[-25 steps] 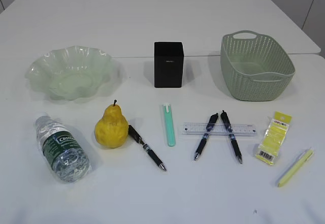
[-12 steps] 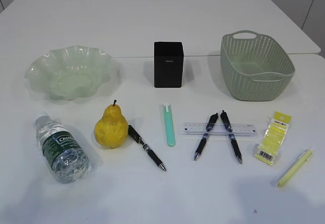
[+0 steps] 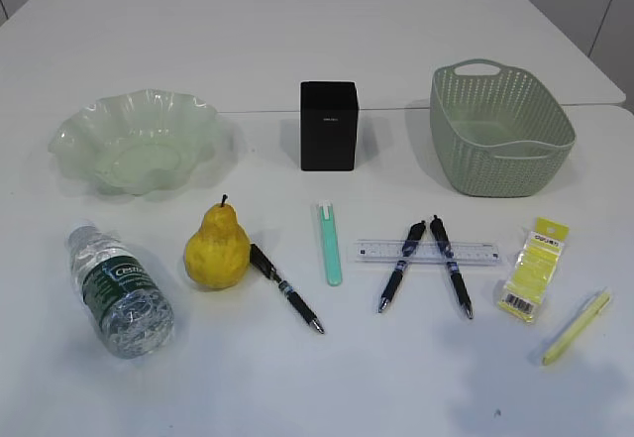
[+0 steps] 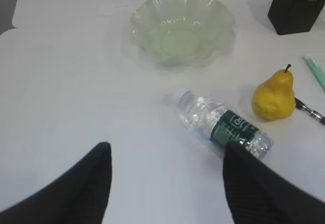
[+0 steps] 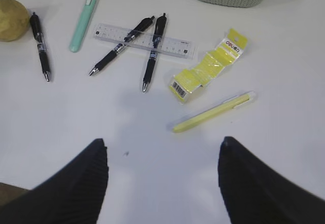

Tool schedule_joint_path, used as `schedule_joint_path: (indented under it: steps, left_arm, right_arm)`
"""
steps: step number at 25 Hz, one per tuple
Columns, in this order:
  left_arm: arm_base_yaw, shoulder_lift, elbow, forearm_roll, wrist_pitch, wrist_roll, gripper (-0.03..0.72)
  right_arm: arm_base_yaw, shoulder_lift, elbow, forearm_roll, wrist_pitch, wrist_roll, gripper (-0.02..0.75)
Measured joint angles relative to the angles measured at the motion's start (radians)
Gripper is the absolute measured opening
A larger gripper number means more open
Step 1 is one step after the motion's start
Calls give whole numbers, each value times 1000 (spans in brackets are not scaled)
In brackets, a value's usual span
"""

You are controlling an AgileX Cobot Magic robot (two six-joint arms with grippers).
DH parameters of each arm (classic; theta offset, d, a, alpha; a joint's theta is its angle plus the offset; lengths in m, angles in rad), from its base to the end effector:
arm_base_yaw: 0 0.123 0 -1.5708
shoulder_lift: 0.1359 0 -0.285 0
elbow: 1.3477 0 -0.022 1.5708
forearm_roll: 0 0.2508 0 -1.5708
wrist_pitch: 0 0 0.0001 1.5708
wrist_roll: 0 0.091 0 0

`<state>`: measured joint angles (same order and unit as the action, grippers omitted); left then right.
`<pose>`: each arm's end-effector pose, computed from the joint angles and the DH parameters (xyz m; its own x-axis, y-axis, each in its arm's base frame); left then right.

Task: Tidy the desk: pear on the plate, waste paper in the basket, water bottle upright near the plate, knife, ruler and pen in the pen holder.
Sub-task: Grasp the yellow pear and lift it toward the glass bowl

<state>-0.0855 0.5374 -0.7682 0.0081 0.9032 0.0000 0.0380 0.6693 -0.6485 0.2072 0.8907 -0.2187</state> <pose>0.0841 -0.0066 0.3497 -0.5499 0.0522 -0.8336 0.0829 0.9965 0.0077 0.1123 0.0188 0.3017 -0.7107 -0.1131 -0.6943 -0.2100 0.9761 0.0560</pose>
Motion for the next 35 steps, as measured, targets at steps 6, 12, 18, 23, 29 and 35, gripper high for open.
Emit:
schedule_joint_path:
  steps: [6, 12, 18, 23, 29, 35]
  left_arm:
    - [-64, 190, -142, 0, 44, 0, 486]
    - [-119, 449, -303, -23, 77, 0, 506]
    - [-215, 725, -505, -27, 110, 0, 508]
    - [-306, 956, -684, -29, 212, 0, 508]
    - [-380, 1185, -836, -29, 230, 0, 508]
    - [-400, 1328, -874, -29, 230, -5, 508]
  right_arm:
    - [5, 8, 0, 6, 2, -14, 508]
    - [5, 27, -8, 7, 13, -14, 504]
    - [5, 82, -44, 20, 24, -11, 503]
    - [5, 139, -92, 16, 52, -8, 503]
    - [5, 244, -139, 15, 110, 0, 503]
    - [5, 300, -140, 15, 119, 3, 503]
